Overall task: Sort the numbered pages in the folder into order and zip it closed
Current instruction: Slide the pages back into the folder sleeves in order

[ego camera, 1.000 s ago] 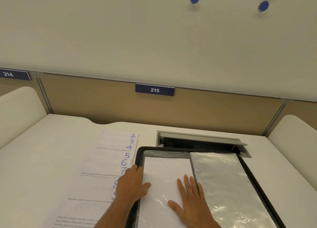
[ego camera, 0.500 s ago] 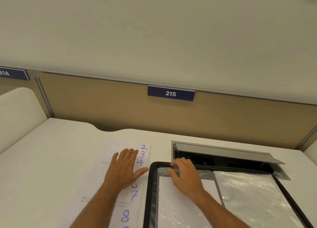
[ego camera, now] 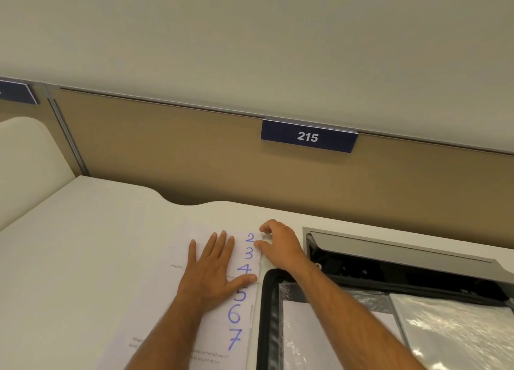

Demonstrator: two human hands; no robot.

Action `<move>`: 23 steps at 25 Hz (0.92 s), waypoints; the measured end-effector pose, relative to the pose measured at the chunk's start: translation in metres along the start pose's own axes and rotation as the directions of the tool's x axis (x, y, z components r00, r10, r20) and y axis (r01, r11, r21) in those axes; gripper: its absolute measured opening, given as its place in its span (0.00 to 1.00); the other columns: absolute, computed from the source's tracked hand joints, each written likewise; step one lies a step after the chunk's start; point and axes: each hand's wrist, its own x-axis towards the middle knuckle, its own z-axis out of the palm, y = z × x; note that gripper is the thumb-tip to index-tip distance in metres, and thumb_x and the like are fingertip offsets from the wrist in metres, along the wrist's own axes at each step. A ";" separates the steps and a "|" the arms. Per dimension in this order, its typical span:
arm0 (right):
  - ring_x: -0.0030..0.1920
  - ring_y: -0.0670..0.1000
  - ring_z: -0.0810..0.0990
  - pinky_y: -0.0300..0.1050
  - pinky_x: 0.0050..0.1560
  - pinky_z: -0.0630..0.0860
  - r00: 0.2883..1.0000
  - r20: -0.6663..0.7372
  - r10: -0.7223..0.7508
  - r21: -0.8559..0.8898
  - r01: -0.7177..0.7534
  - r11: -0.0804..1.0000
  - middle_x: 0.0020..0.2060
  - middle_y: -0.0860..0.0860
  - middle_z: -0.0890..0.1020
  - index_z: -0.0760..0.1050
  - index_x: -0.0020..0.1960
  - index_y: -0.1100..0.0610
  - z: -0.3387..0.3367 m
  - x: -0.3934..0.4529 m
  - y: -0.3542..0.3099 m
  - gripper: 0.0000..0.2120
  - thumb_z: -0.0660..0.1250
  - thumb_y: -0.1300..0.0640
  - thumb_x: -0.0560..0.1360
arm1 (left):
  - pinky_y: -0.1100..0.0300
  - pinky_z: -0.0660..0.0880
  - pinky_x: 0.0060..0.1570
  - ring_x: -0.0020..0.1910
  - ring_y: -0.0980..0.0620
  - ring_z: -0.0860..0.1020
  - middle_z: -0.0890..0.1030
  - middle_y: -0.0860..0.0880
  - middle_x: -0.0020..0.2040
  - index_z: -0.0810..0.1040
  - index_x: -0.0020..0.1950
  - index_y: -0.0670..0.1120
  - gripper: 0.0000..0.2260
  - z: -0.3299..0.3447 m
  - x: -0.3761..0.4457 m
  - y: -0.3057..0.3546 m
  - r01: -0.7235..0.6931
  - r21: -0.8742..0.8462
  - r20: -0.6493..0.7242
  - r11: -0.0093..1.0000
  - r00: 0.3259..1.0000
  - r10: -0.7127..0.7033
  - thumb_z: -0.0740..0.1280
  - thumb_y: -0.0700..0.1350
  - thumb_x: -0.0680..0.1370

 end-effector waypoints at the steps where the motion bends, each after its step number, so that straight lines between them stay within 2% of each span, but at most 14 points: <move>1: 0.61 0.50 0.76 0.45 0.61 0.75 1.000 0.012 0.020 0.021 -0.021 1.000 0.63 0.50 0.78 0.72 0.65 0.52 0.003 0.005 -0.001 0.19 0.72 0.50 0.77 | 0.41 0.32 0.74 0.80 0.51 0.37 0.36 0.53 0.81 0.35 0.81 0.53 0.54 0.001 0.001 0.000 -0.002 0.005 0.002 1.000 1.000 0.002 0.30 0.82 0.61; 3: 0.63 0.53 0.76 0.52 0.64 0.75 0.997 0.031 0.073 0.066 -0.074 0.995 0.63 0.51 0.78 0.70 0.69 0.53 0.007 0.015 -0.004 0.25 0.73 0.48 0.75 | 0.41 0.31 0.74 0.80 0.51 0.37 0.36 0.53 0.81 0.36 0.81 0.53 0.55 0.001 0.001 0.000 -0.005 0.000 -0.003 1.000 1.000 0.005 0.28 0.82 0.60; 5: 0.62 0.54 0.77 0.54 0.64 0.75 0.990 0.052 0.127 0.079 -0.131 0.988 0.60 0.52 0.79 0.71 0.69 0.54 0.006 0.023 -0.006 0.26 0.73 0.47 0.74 | 0.40 0.31 0.74 0.80 0.51 0.37 0.37 0.53 0.81 0.37 0.81 0.54 0.55 -0.001 0.000 0.000 -0.011 -0.007 -0.011 1.000 1.000 0.011 0.27 0.82 0.60; 6: 0.60 0.54 0.79 0.54 0.63 0.76 0.988 0.060 0.141 0.072 -0.145 0.987 0.58 0.51 0.80 0.75 0.65 0.55 0.007 0.025 -0.006 0.22 0.73 0.47 0.75 | 0.40 0.31 0.74 0.80 0.51 0.37 0.37 0.53 0.81 0.37 0.81 0.54 0.55 -0.001 -0.001 0.000 -0.012 -0.004 -0.010 1.000 1.000 0.012 0.27 0.82 0.60; 8: 0.52 0.54 0.82 0.55 0.58 0.79 0.987 0.059 0.150 0.064 -0.154 0.986 0.50 0.51 0.84 0.80 0.50 0.54 0.011 0.027 -0.006 0.10 0.72 0.48 0.76 | 0.40 0.31 0.74 0.80 0.51 0.37 0.37 0.53 0.81 0.37 0.81 0.54 0.55 -0.002 -0.001 0.000 -0.012 0.006 -0.004 1.000 1.000 0.012 0.27 0.81 0.60; 10: 0.47 0.53 0.84 0.54 0.54 0.81 0.989 0.022 0.145 0.094 -0.147 0.985 0.44 0.51 0.85 0.79 0.41 0.52 0.014 0.025 -0.008 0.08 0.72 0.50 0.76 | 0.40 0.31 0.74 0.80 0.50 0.38 0.37 0.53 0.81 0.37 0.81 0.54 0.54 -0.002 -0.002 0.001 -0.014 0.007 -0.008 1.000 1.000 0.014 0.27 0.81 0.59; 14: 0.46 0.52 0.84 0.46 0.48 0.82 0.978 -0.090 0.187 0.355 -0.144 0.924 0.45 0.50 0.86 0.83 0.48 0.57 0.009 0.026 -0.012 0.06 0.73 0.54 0.76 | 0.40 0.32 0.74 0.80 0.50 0.38 0.37 0.54 0.81 0.37 0.81 0.56 0.54 -0.001 -0.001 0.001 -0.026 -0.015 -0.024 1.000 0.999 0.026 0.28 0.82 0.60; 16: 0.46 0.52 0.85 0.48 0.50 0.82 0.965 -0.155 0.210 0.444 -0.122 0.888 0.43 0.50 0.86 0.84 0.46 0.55 0.003 0.029 -0.015 0.03 0.74 0.56 0.75 | 0.40 0.31 0.74 0.80 0.51 0.37 0.36 0.54 0.81 0.36 0.80 0.56 0.53 0.001 -0.002 0.000 -0.035 -0.008 -0.025 0.999 0.999 0.035 0.29 0.82 0.60; 20: 0.43 0.51 0.85 0.44 0.45 0.81 0.940 -0.287 0.186 0.546 0.001 0.838 0.40 0.49 0.86 0.86 0.48 0.57 -0.023 0.040 -0.026 0.03 0.75 0.59 0.74 | 0.40 0.31 0.74 0.80 0.51 0.36 0.34 0.55 0.80 0.33 0.80 0.57 0.51 -0.002 -0.004 0.000 -0.045 -0.026 -0.042 0.999 0.998 0.044 0.30 0.82 0.62; 23: 0.44 0.52 0.85 0.50 0.49 0.83 0.917 -0.382 0.119 0.539 0.117 0.834 0.40 0.47 0.86 0.87 0.47 0.56 -0.052 0.046 -0.042 0.03 0.75 0.59 0.74 | 0.41 0.30 0.74 0.80 0.51 0.36 0.33 0.56 0.80 0.31 0.79 0.58 0.49 0.000 -0.005 -0.002 -0.037 -0.037 -0.057 0.999 0.998 0.035 0.32 0.82 0.64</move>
